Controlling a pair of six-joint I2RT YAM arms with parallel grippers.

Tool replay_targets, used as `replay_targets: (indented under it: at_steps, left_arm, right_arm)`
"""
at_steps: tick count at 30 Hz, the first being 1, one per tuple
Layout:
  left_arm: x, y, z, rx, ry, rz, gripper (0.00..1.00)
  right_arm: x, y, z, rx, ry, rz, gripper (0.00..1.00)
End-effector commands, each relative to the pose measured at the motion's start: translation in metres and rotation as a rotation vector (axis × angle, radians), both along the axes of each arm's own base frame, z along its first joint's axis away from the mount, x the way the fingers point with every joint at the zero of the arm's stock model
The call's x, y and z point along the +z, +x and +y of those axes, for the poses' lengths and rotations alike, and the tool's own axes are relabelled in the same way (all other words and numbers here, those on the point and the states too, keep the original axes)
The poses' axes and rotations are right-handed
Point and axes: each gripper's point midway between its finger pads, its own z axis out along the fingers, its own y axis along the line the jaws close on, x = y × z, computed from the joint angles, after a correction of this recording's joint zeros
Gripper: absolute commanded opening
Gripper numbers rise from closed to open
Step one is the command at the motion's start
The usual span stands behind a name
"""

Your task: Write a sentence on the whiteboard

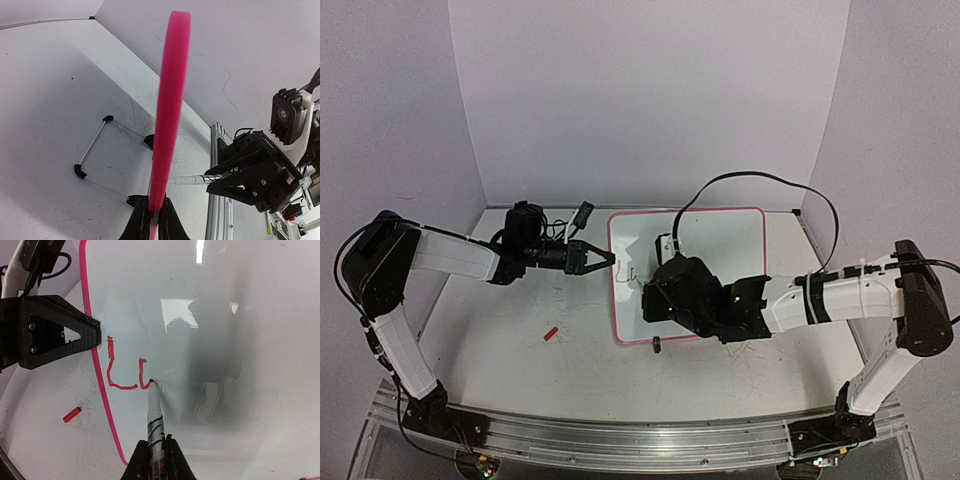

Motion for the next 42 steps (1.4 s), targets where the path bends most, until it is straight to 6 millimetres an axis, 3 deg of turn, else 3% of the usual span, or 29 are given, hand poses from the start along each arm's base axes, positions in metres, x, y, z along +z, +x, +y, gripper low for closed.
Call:
replay_targets:
  at_steps: [1,14,23,31,42]
  left_arm:
    - [0.017,-0.013,-0.009,-0.079,-0.044,-0.006,0.00]
    - [0.016,-0.013,-0.009,-0.081,-0.043,-0.005,0.00]
    - [0.017,-0.013,-0.009,-0.080,-0.043,-0.008,0.00]
    - [0.018,-0.013,-0.009,-0.082,-0.045,-0.010,0.00]
    - [0.020,-0.012,-0.009,-0.080,-0.047,-0.012,0.00]
  right_arm:
    - [0.017,0.017,-0.012,-0.076,-0.015,-0.051,0.00]
    - [0.020,0.023,-0.002,-0.054,-0.020,-0.063,0.00]
    - [0.007,0.018,0.006,-0.009,-0.029,-0.029,0.00]
    - [0.038,0.011,-0.010,-0.001,0.056,-0.082,0.00]
    - [0.029,0.018,-0.007,-0.008,0.034,-0.079,0.00]
